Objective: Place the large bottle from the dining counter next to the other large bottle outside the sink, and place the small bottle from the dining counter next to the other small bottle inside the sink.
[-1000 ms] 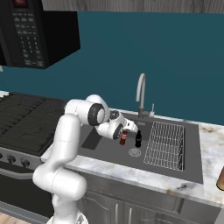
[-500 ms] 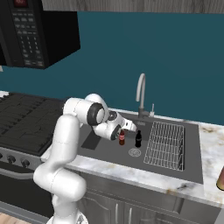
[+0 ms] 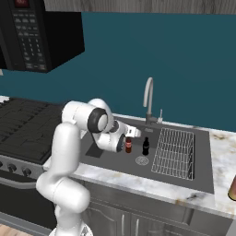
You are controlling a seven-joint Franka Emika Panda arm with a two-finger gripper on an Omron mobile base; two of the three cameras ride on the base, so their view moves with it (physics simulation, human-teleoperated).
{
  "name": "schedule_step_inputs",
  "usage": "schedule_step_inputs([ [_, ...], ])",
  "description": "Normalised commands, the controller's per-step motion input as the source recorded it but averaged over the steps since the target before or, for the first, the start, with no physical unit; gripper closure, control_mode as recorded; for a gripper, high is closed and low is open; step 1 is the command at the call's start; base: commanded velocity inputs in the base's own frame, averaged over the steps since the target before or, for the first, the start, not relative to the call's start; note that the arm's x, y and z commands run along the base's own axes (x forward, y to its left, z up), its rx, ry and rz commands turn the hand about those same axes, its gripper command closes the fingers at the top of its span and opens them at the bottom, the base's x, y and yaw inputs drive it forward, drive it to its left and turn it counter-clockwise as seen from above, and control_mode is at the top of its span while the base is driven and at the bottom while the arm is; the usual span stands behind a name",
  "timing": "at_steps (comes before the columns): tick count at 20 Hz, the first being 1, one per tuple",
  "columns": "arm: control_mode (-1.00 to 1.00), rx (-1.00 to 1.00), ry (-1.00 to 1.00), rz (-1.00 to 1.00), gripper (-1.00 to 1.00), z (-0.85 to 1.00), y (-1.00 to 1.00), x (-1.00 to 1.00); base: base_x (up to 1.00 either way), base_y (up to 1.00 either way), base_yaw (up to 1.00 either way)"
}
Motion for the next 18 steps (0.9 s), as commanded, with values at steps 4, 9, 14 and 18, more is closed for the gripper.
schedule_step_inputs([
  [4,-1.0,0.0,-0.13,0.07,-1.0,0.63,0.0,-0.36,0.0,0.0,0.0],
  [9,-1.0,0.0,-0.09,0.07,-1.0,0.77,0.0,-0.22,0.0,0.0,0.0],
  [14,-1.0,0.0,-0.04,0.06,-1.0,0.73,0.17,-0.06,0.0,0.0,0.0],
  [18,-1.0,0.0,0.0,0.05,-1.0,0.51,0.53,0.0,0.0,0.0,0.0],
])
